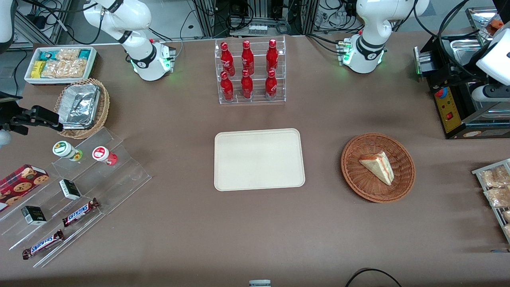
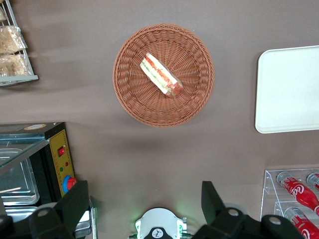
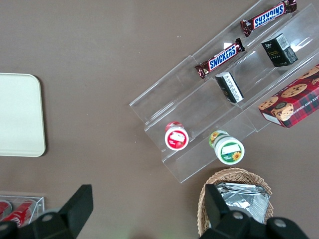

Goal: Place sandwich from basket to tray
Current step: 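Move the left gripper out toward the wicker basket holding the sandwich, then lower the open left gripper over the wrapped sandwich in the basket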

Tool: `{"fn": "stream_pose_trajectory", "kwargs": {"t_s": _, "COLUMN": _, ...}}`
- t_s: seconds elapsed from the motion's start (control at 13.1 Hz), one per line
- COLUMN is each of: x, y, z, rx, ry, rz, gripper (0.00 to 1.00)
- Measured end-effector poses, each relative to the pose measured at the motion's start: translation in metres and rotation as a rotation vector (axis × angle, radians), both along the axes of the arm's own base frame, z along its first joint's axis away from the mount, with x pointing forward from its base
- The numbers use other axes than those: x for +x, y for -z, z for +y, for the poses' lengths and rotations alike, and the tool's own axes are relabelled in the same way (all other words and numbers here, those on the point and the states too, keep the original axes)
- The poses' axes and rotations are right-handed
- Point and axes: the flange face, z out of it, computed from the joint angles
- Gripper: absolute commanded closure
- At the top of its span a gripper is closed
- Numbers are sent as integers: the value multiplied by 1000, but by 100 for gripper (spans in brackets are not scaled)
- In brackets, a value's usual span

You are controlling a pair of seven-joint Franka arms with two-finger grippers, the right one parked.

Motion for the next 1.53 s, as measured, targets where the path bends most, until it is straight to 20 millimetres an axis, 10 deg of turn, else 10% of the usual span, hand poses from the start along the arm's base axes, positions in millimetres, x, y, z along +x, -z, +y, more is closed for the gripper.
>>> {"fn": "stream_pose_trajectory", "kwargs": {"t_s": 0.46, "x": 14, "y": 17, "z": 3, "rx": 0, "ry": -5, "rz": -26, "gripper": 0}}
{"fn": "stream_pose_trajectory", "kwargs": {"t_s": 1.07, "x": 51, "y": 160, "z": 9, "rx": 27, "ry": -294, "rz": -40, "gripper": 0}}
{"fn": "stream_pose_trajectory", "kwargs": {"t_s": 1.53, "x": 39, "y": 243, "z": -2, "rx": 39, "ry": -552, "rz": -83, "gripper": 0}}
